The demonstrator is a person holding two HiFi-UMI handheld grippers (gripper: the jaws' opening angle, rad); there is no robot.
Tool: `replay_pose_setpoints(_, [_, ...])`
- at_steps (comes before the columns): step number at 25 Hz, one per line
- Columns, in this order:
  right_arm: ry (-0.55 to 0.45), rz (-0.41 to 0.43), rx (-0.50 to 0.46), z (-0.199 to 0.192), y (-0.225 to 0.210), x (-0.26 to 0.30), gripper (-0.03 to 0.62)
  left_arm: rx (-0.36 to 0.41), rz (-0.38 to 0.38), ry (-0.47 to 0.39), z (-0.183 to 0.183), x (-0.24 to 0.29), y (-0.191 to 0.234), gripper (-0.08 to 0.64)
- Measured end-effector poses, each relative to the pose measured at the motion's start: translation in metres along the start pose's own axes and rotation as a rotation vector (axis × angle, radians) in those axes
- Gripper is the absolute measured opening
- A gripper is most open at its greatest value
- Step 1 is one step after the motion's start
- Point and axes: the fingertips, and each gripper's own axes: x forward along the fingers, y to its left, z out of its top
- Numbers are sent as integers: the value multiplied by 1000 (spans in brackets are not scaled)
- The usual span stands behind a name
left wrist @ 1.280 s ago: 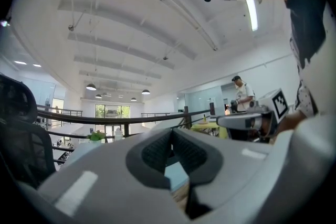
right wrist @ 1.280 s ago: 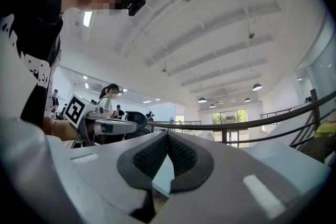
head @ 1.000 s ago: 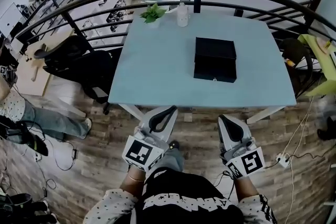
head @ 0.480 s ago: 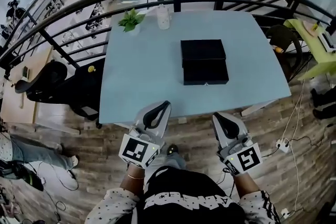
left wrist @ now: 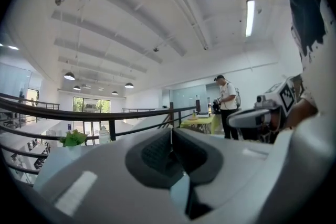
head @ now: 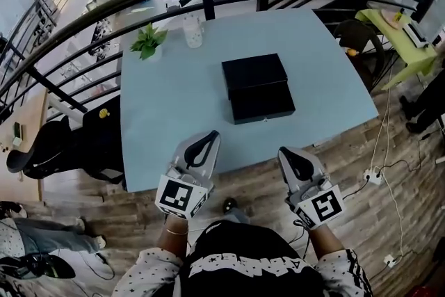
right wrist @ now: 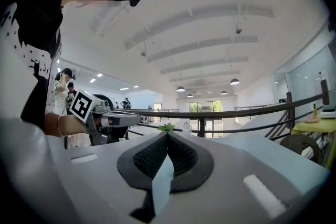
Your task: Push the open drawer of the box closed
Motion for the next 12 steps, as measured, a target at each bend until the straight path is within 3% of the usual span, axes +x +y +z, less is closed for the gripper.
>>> replay_pose_setpoints(7, [17, -69, 26, -7, -4, 32, 2, 6, -32, 18, -14, 21, 41, 0])
replay_pose_setpoints(12, [31, -92, 42, -18, -8, 38, 2, -15, -52, 51, -37, 41, 45, 0])
